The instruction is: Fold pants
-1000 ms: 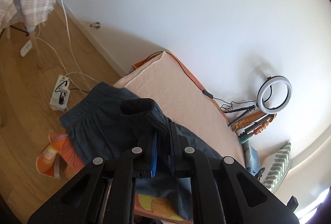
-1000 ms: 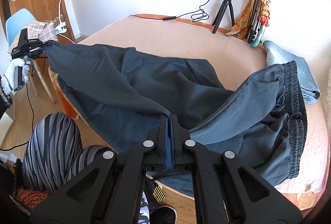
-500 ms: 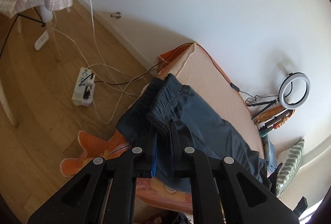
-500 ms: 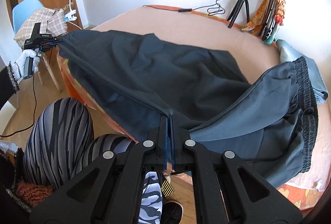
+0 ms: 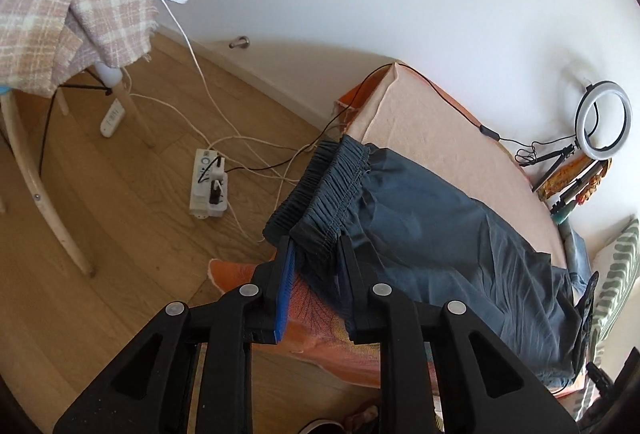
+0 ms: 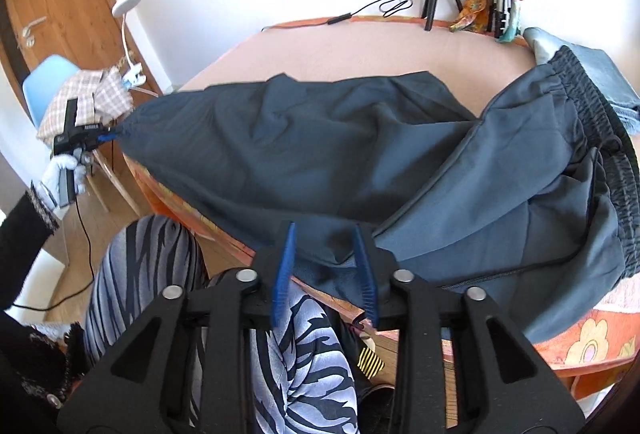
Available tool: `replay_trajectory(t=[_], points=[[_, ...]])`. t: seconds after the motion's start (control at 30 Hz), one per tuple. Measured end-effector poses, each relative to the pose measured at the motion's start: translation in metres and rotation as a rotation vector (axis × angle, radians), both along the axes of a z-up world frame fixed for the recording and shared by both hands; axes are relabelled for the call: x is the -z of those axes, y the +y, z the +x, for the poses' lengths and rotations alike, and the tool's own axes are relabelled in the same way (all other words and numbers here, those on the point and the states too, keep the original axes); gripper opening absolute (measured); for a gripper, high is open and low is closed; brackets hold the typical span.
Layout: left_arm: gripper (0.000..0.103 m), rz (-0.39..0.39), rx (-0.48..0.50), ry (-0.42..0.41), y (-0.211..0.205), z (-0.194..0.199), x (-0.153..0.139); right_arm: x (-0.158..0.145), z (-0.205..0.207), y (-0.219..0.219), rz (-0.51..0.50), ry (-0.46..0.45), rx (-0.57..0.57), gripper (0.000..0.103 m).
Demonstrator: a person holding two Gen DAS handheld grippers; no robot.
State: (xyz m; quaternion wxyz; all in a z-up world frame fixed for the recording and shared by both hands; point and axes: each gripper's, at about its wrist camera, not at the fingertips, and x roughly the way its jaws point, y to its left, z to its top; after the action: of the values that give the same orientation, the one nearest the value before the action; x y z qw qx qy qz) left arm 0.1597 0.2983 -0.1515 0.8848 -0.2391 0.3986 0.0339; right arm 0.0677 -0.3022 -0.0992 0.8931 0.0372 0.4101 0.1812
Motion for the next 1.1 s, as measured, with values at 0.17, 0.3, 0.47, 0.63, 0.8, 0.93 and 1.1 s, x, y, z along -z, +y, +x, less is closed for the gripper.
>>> replay_trajectory(t=[0.17, 0.3, 0.47, 0.63, 0.8, 0.93, 1.1], points=[[0.023, -0.001, 0.001, -0.102, -0.017, -0.017, -0.036, -0.016, -0.018, -0.048, 0.110, -0.062, 0.169, 0.050], [0.033, -0.024, 0.115, -0.161, -0.056, -0.013, -0.061, -0.014, -0.025, -0.101, 0.159, -0.067, 0.379, 0.061], [0.051, -0.070, 0.313, -0.196, -0.128, 0.016, -0.085, 0.001, -0.029, -0.166, 0.162, -0.050, 0.619, 0.067], [0.057, -0.118, 0.522, -0.191, -0.219, 0.050, -0.095, 0.015, -0.024, -0.218, 0.164, -0.022, 0.728, 0.073], [0.058, -0.166, 0.727, -0.143, -0.318, 0.078, -0.092, 0.024, -0.019, -0.253, 0.139, -0.020, 0.779, 0.082], [0.058, -0.187, 0.871, -0.092, -0.396, 0.095, -0.082, 0.040, -0.012, -0.274, 0.194, 0.016, 0.799, 0.082], [0.058, -0.192, 1.025, -0.033, -0.485, 0.115, -0.070, 0.052, -0.011, -0.286, 0.273, 0.012, 0.791, 0.082]])
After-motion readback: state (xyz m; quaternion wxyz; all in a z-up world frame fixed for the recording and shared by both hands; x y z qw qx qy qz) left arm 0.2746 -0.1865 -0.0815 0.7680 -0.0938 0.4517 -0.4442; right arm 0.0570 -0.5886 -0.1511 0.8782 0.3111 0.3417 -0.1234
